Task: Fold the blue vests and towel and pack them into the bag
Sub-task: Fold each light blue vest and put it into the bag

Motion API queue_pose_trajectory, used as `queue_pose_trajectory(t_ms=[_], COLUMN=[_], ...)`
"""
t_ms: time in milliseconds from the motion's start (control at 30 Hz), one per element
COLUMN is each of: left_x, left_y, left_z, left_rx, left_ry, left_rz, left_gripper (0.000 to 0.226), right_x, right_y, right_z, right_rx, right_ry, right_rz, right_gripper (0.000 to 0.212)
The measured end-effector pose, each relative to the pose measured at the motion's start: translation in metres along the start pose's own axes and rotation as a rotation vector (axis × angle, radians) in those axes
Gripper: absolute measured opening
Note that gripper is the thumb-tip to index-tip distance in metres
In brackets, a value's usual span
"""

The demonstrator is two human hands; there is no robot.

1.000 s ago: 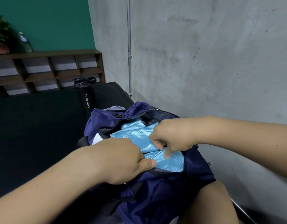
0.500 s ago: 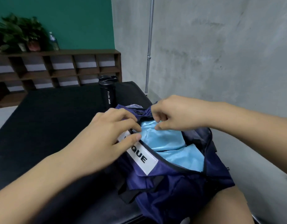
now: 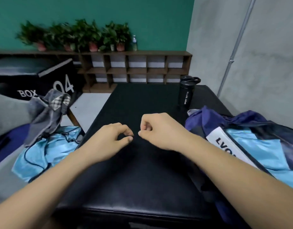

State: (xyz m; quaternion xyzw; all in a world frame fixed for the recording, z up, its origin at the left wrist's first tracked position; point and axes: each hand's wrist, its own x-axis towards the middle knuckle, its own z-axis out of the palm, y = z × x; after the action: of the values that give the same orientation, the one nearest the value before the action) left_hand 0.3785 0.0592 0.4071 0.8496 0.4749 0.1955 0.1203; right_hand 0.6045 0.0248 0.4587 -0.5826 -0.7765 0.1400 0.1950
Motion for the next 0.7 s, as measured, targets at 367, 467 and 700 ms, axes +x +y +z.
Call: queue_pose_trajectory(t_ms=[367, 467, 700], left_x=[-0.08, -0.094, -0.102], left_y=[-0.143, -0.18, -0.267], left_z=[-0.025, -0.032, -0.021], left_rx=[0.026, 0.03, 0.047], left_ry=[0.077, 0.132, 0.155], left_rz=[-0.317, -0.455, -0.707], left_gripper=[0.002, 0.004, 0.019], right_x=[0.041, 0.043, 0.04], right_y=[-0.044, -0.041, -0.028], right_z=[0.15, 0.176, 0.199], right_rx=[0.023, -0.028, -0.05], right_ry=[-0.02, -0.004, 0.065], right_rz=[-0.064, -0.113, -0.166], right_gripper=[0.016, 0.024, 0.025])
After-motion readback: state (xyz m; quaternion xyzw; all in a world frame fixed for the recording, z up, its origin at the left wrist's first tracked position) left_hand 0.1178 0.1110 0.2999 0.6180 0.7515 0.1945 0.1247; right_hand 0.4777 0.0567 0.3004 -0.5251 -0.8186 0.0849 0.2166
